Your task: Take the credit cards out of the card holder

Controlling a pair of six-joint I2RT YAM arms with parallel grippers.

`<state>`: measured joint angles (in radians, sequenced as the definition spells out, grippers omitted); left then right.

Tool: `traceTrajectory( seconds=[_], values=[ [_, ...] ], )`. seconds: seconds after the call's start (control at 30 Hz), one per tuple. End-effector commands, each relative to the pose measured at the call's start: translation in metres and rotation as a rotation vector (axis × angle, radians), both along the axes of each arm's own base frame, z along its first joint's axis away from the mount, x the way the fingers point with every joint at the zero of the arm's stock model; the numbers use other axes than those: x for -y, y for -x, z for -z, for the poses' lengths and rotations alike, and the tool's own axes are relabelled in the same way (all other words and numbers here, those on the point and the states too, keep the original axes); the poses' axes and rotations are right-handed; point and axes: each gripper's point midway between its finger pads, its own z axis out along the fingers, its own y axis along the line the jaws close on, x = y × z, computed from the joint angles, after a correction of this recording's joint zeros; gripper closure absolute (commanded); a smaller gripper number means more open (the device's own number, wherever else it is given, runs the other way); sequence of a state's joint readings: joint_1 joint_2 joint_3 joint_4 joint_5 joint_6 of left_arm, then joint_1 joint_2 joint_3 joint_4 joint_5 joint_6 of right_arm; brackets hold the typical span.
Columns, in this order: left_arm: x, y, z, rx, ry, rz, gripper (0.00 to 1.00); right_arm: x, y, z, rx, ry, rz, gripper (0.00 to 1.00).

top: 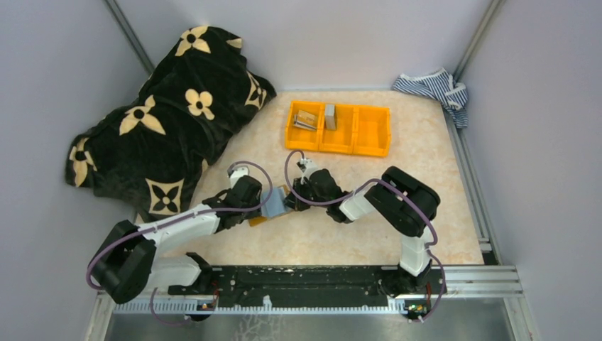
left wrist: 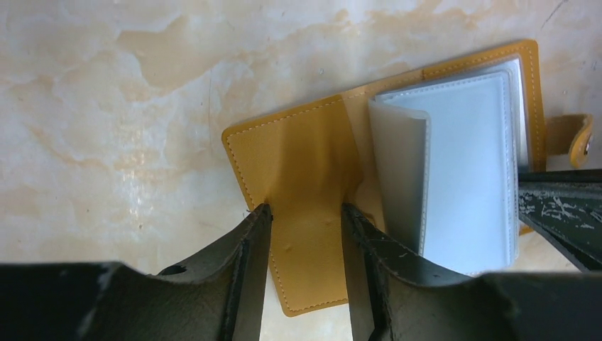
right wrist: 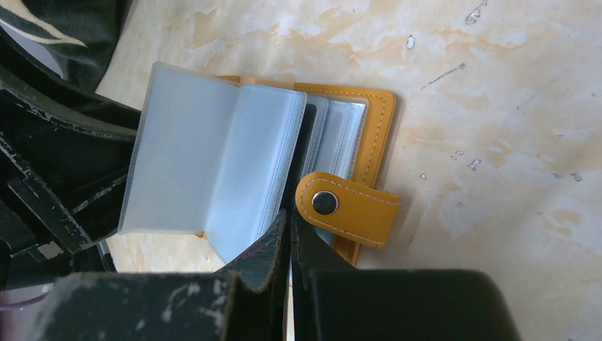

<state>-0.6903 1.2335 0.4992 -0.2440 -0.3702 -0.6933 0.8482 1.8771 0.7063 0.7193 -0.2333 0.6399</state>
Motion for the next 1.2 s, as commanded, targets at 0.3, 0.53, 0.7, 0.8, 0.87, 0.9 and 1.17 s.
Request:
traceTrajectory(
  seconds=[0.3,0.53,0.7,0.8,0.87,0.9,1.17],
  values=[
    [0.012,0.015,0.038,-0.128,-0.007,0.079,0.55,-0.007,0.004,-0.022,0.030,-0.040,-0.030,1.00],
    [0.011,0.017,0.040,-0.131,-0.008,0.081,0.55,-0.006,0.001,-0.034,0.059,-0.033,-0.025,1.00],
    [0.010,0.019,0.043,-0.137,-0.007,0.082,0.55,-0.008,0.000,-0.035,0.060,-0.032,-0.028,1.00],
    [0.009,0.019,0.044,-0.139,-0.011,0.083,0.55,-0.010,0.000,-0.037,0.061,-0.041,-0.033,1.00],
    [0.009,0.020,0.044,-0.141,-0.013,0.085,0.55,-0.011,-0.001,-0.040,0.065,-0.044,-0.033,1.00],
    [0.009,0.020,0.045,-0.140,-0.011,0.085,0.55,-0.011,-0.001,-0.041,0.066,-0.045,-0.031,1.00],
    [0.012,0.022,0.047,-0.137,0.028,0.068,0.55,-0.016,-0.002,-0.060,0.088,-0.069,-0.042,1.00]
  ],
)
